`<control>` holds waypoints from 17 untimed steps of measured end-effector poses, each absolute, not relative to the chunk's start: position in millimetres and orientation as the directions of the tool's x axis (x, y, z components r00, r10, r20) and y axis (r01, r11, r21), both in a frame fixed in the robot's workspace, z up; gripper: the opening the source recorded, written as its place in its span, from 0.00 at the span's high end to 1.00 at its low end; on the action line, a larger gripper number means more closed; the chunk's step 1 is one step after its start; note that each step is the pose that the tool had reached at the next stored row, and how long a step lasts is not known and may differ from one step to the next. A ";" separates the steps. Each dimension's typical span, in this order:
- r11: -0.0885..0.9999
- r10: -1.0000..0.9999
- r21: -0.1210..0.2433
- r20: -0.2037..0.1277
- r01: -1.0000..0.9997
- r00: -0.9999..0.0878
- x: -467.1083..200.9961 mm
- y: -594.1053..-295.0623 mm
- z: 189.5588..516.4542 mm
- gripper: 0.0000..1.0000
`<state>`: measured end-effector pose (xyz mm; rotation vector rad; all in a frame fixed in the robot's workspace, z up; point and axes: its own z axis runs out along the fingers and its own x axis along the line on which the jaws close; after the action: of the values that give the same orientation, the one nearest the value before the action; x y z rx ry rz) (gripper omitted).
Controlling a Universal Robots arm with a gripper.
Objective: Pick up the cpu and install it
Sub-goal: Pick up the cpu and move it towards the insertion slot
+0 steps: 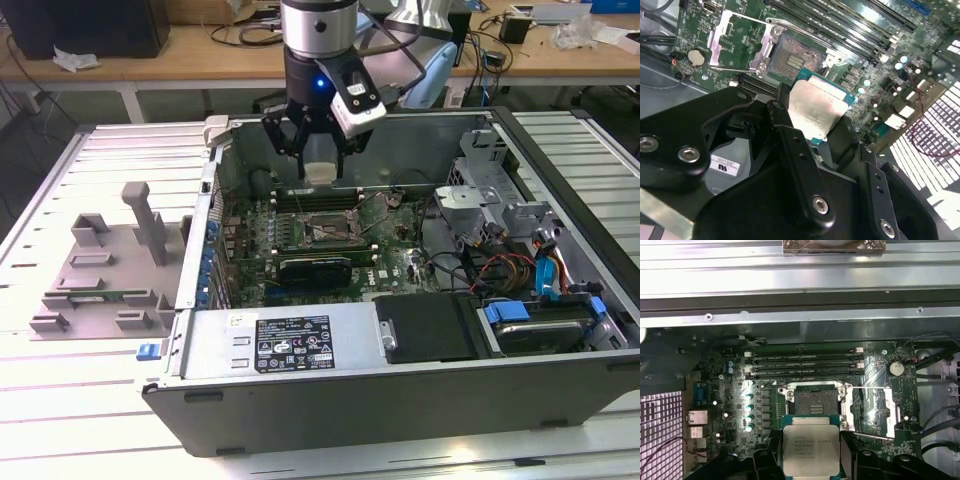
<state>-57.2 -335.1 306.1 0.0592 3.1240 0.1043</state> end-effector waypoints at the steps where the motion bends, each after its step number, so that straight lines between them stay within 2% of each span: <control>1: 0.997 0.038 0.067 -0.014 0.037 -0.999 -56.0 -335.1 304.1 0.45; 9: 0.997 0.037 0.067 -0.008 0.036 -0.999 -53.6 -335.1 284.2 0.45; 17: 0.997 0.037 0.067 -0.008 0.036 -0.999 -53.4 -335.1 283.6 0.45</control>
<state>-53.4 -335.1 283.6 0.0573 3.1303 0.1041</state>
